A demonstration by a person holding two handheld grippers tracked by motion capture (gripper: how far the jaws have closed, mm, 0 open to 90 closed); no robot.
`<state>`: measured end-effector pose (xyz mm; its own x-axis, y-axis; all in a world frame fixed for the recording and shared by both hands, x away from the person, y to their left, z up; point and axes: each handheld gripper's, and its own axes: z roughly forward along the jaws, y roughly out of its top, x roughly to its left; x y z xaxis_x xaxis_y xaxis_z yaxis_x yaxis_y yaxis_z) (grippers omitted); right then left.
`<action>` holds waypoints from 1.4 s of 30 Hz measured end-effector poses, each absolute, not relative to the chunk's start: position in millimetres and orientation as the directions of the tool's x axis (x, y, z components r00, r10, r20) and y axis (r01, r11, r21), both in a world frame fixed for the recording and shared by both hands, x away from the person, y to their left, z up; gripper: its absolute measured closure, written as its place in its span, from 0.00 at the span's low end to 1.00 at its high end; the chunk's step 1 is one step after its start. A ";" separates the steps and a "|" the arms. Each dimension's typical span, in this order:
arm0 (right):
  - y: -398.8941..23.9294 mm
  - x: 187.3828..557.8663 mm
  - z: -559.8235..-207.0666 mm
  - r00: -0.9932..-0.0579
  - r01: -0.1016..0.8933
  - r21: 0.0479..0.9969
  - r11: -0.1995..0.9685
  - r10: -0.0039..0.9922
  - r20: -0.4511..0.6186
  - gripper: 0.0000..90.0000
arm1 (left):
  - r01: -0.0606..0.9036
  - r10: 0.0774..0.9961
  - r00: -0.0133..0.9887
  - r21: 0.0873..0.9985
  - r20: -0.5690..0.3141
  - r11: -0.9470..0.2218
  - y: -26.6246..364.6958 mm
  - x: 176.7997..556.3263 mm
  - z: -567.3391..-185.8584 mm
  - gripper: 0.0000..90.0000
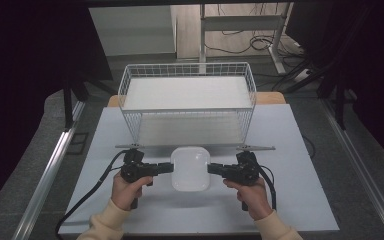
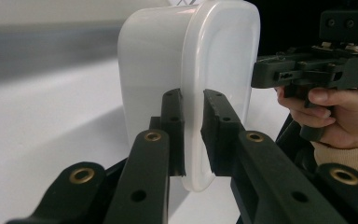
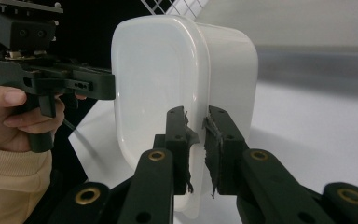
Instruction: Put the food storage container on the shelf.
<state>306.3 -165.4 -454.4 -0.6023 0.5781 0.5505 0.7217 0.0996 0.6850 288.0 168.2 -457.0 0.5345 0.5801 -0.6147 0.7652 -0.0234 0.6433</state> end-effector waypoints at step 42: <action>-146.4 362.0 -321.8 -0.724 0.552 0.829 0.090 0.546 0.422 0.89 | 0.615 0.626 0.616 0.788 -0.478 -0.004 184.5 339.6 -321.8 0.89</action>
<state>362.0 -146.4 -321.8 -0.7236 0.5460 0.4222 0.5515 0.0896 0.8293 339.6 184.5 -321.8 0.6161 0.6261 -0.4780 0.6152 -0.0035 0.7883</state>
